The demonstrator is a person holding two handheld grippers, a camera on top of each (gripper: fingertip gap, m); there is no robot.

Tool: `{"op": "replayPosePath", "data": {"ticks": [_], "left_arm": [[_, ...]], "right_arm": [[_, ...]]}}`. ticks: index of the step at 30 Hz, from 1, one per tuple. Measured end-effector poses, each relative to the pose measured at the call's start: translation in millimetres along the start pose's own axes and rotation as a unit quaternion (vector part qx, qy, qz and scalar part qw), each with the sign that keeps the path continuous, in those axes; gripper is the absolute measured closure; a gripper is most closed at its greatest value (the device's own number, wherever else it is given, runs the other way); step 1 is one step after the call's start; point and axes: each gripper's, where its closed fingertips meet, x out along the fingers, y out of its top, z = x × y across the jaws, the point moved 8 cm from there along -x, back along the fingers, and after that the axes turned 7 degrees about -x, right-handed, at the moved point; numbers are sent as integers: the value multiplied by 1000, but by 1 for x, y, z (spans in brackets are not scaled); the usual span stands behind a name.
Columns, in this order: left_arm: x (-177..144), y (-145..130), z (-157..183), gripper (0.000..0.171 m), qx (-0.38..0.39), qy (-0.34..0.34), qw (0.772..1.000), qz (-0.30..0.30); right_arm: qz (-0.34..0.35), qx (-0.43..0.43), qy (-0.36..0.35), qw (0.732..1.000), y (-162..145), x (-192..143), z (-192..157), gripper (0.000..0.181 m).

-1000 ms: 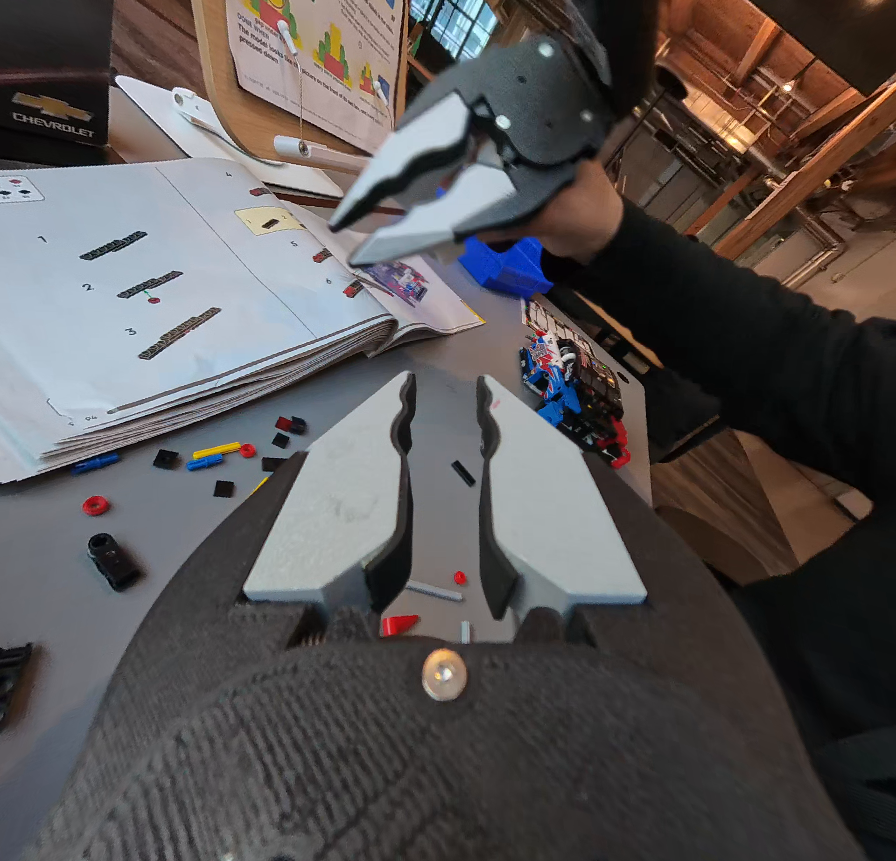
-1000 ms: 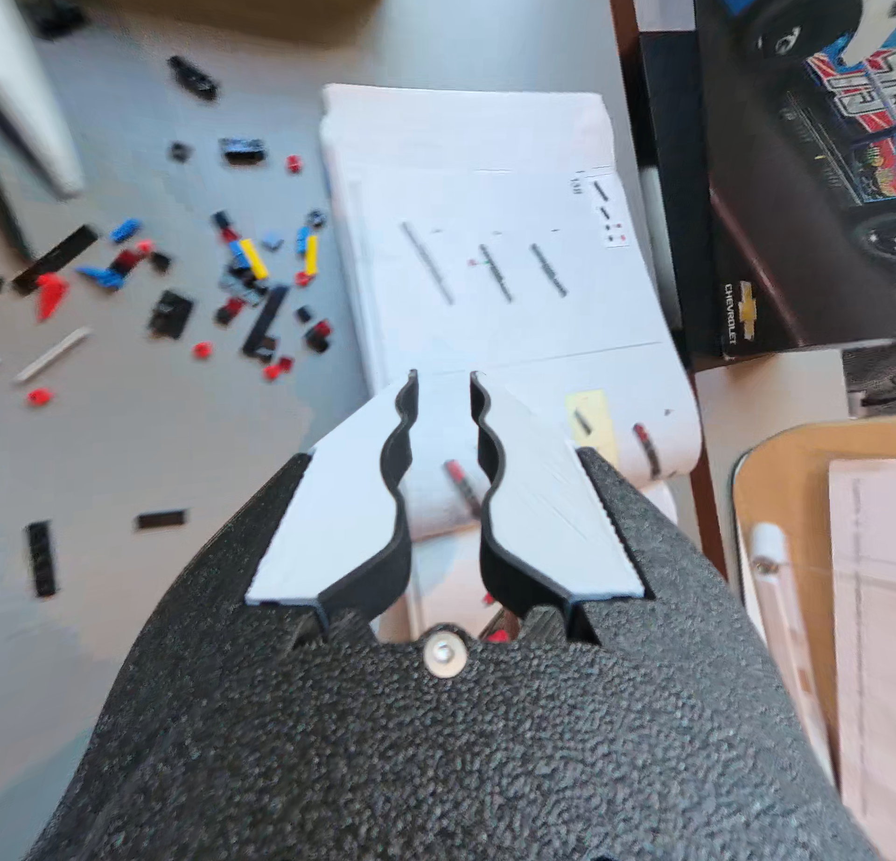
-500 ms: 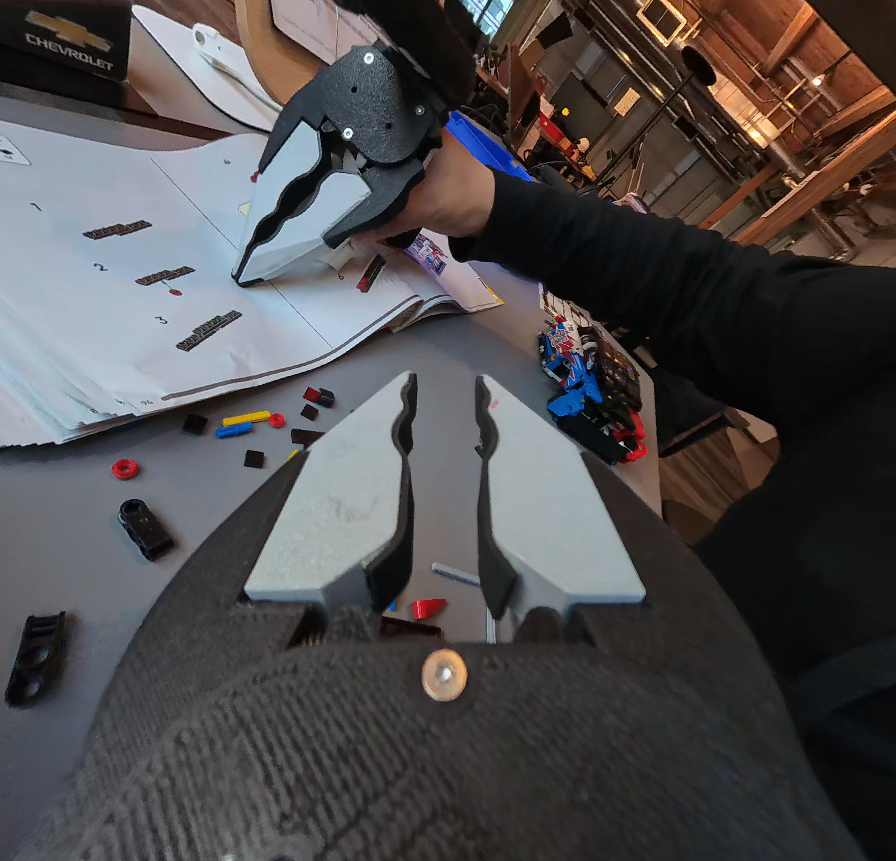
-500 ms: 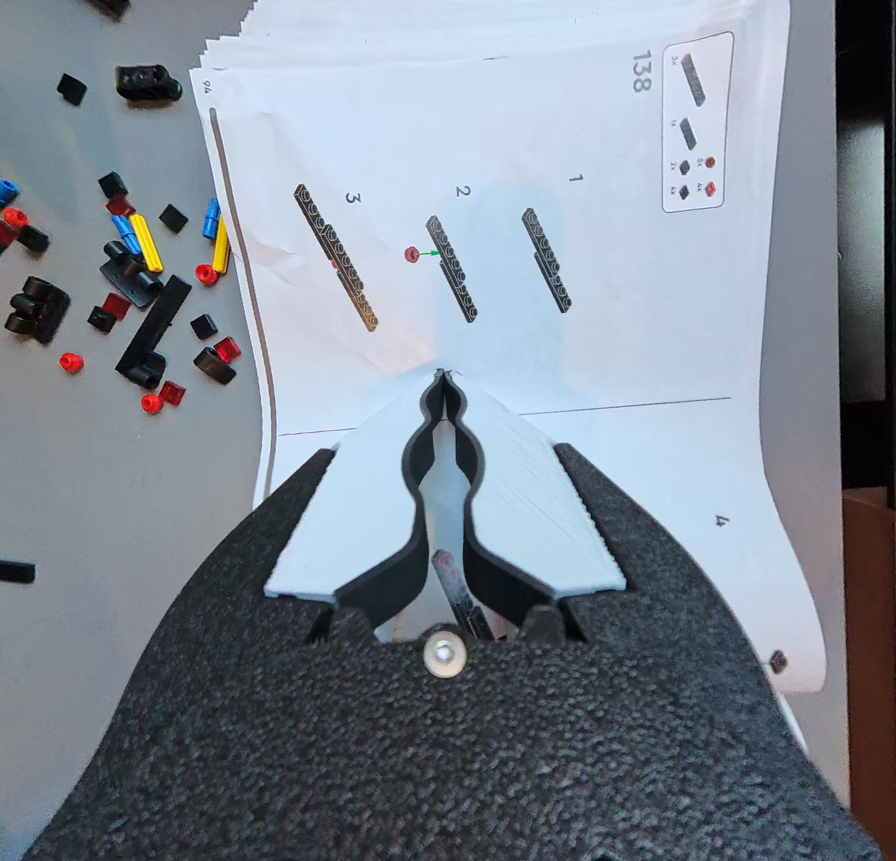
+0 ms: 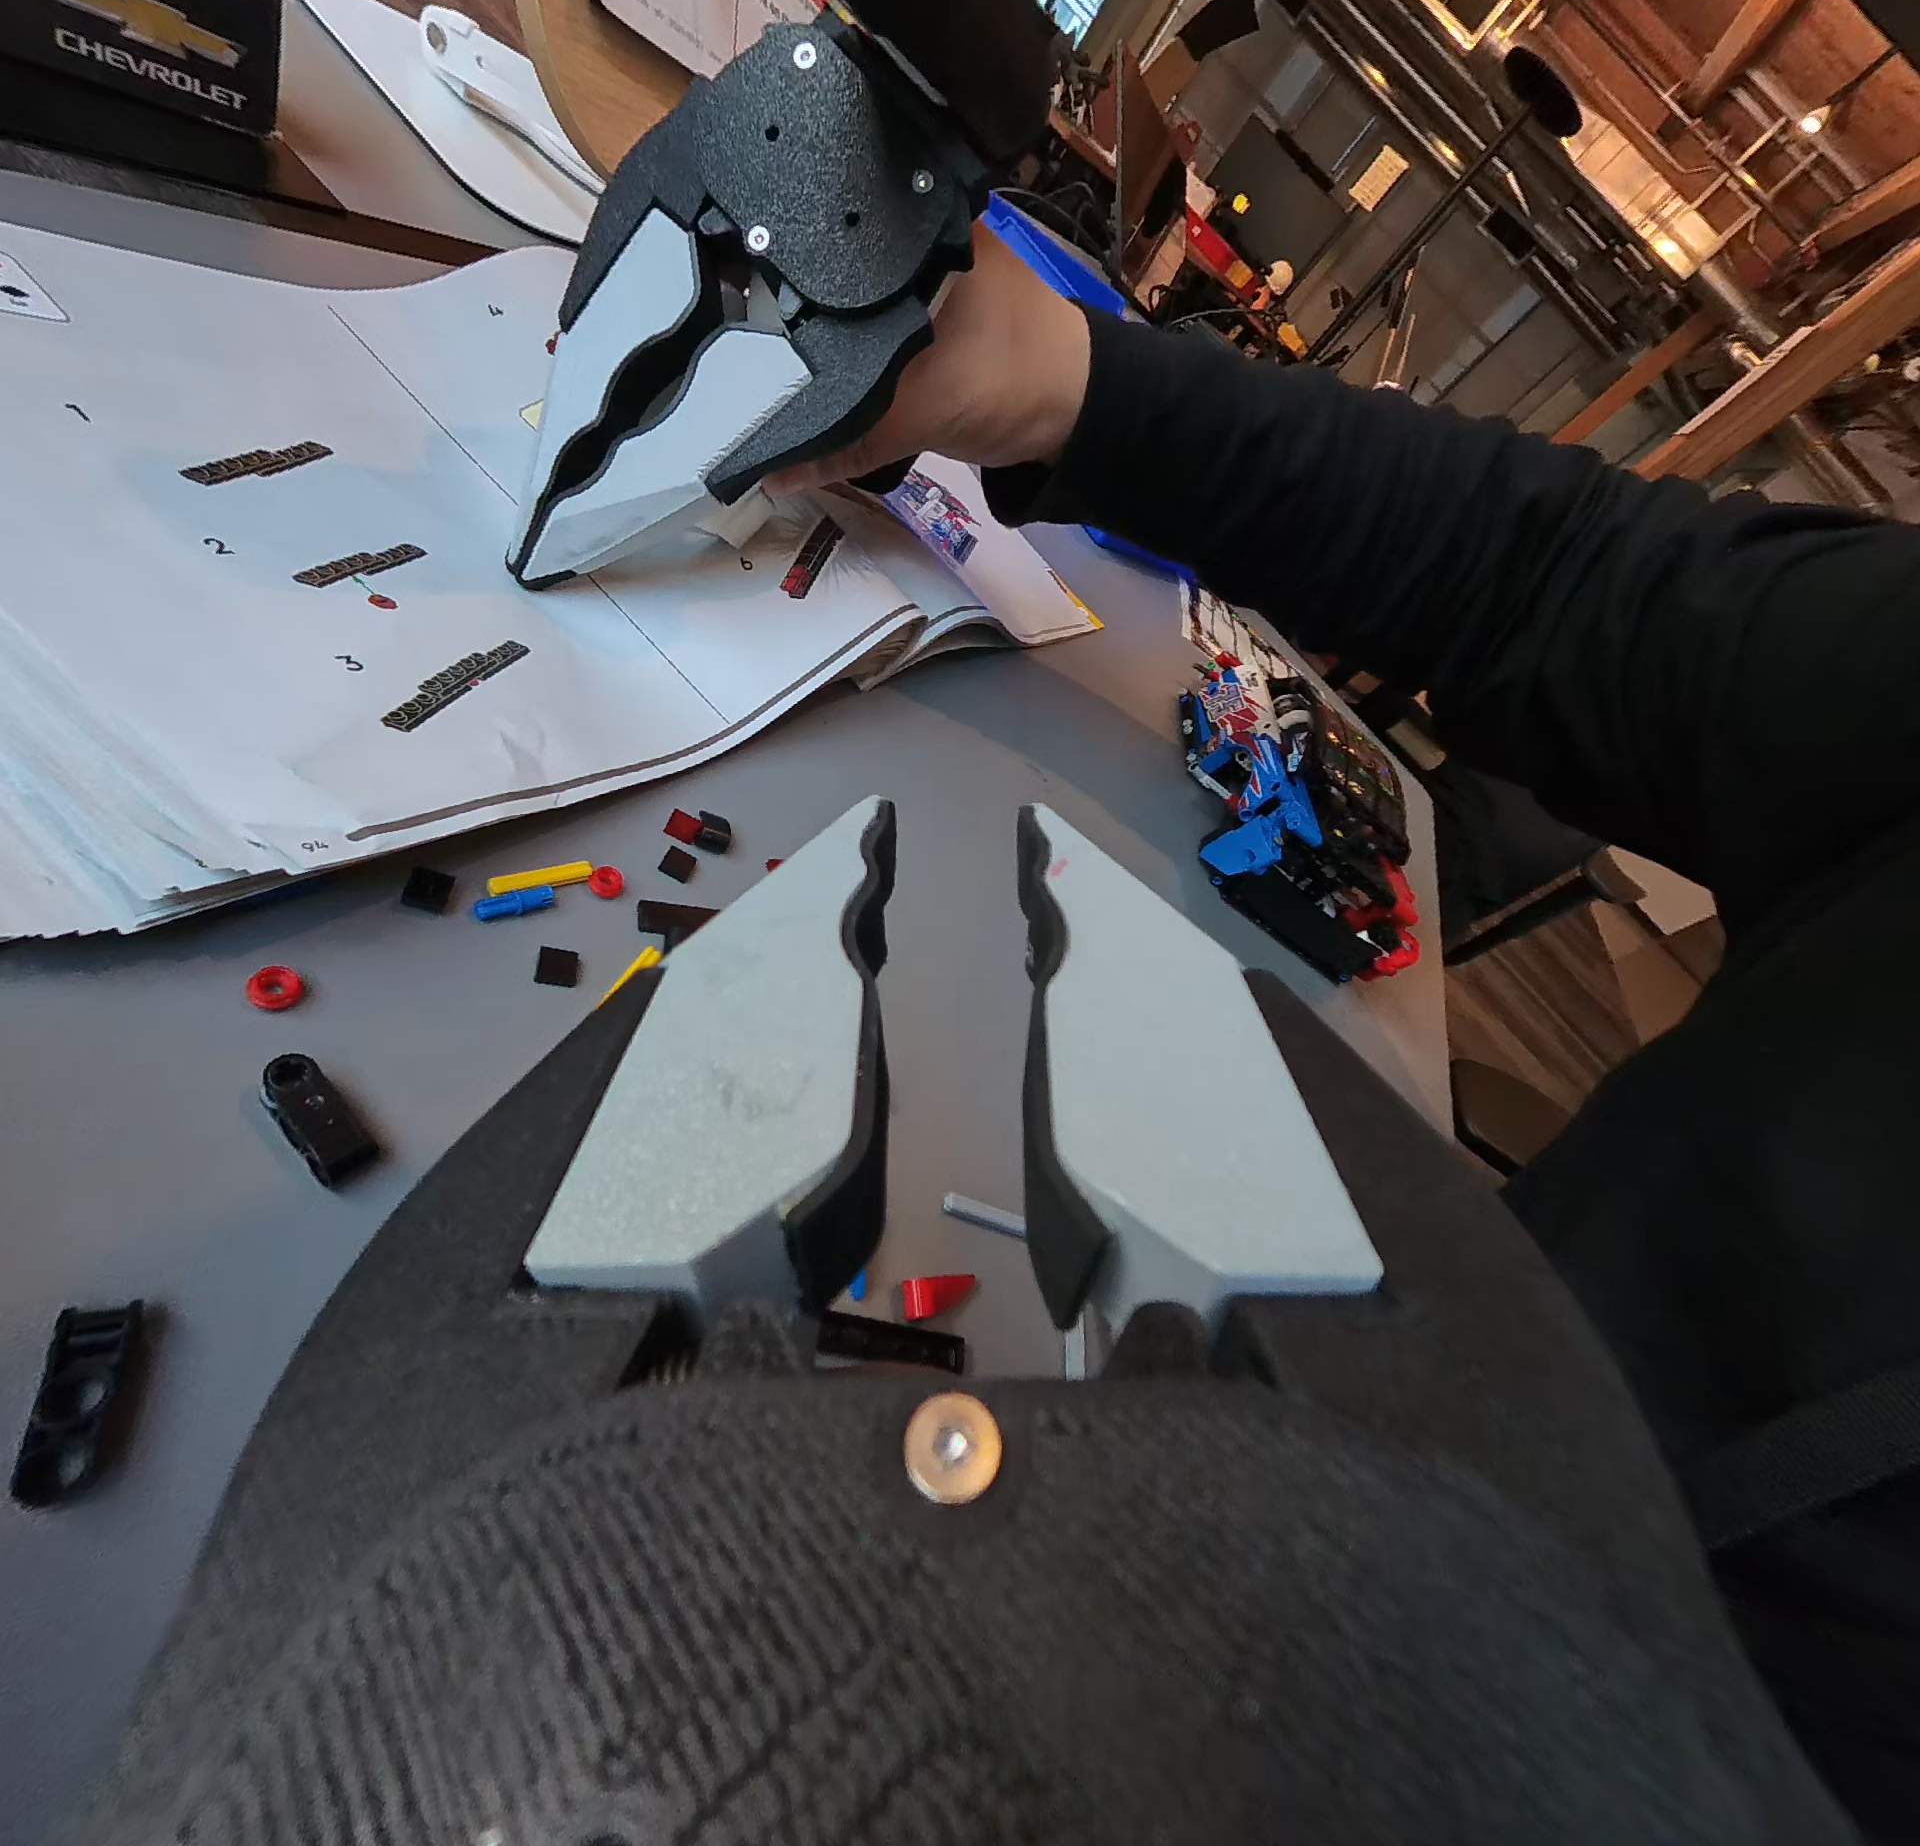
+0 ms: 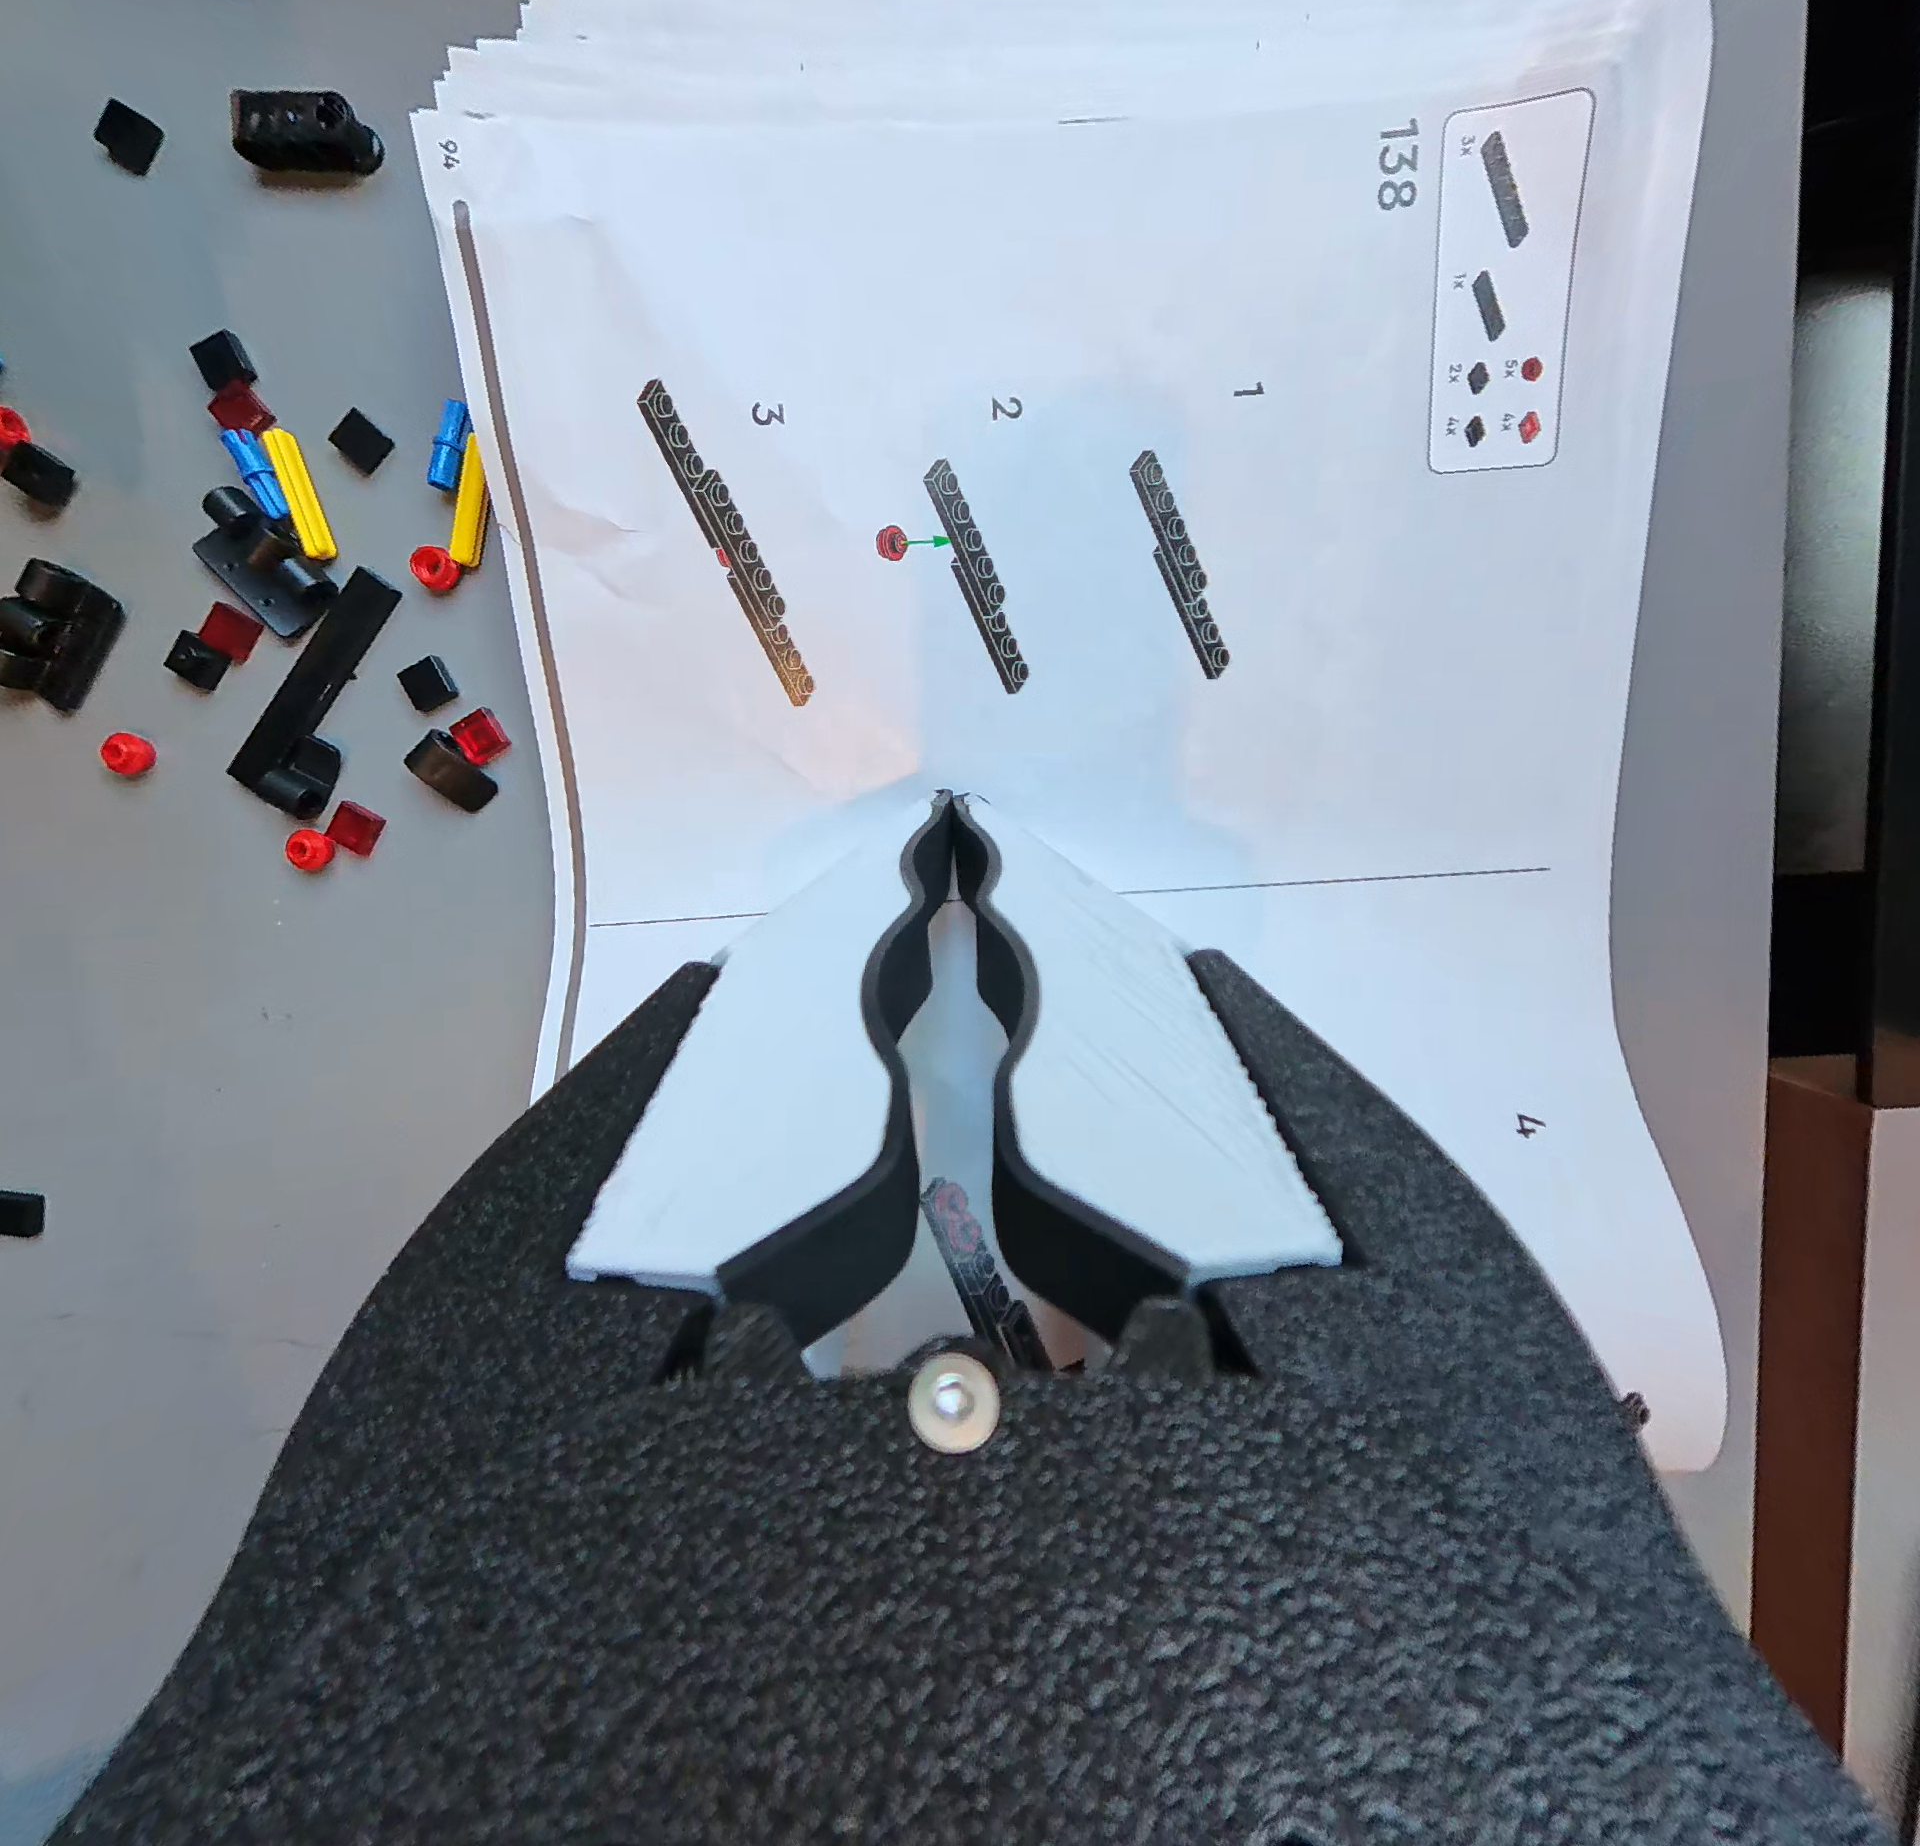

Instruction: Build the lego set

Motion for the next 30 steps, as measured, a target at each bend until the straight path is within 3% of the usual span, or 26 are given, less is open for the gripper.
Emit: {"op": "replayPosePath", "data": {"ticks": [9,14,19,30], "left_arm": [[0,0,-1,151,-9,-4,1000,3],[-1,0,-4,151,-7,2,1000,5],[1,-3,-7,152,-14,3,1000,-3],[2,-5,-9,152,-16,6,1000,-6]], "right_arm": [[5,-3,3,1000,-1,0,0,181],[9,-37,28,999,-1,-1,-21,181],[24,-60,8,998,-3,-1,-29,181],[42,-32,29,998,-6,-1,-25,181]]}}
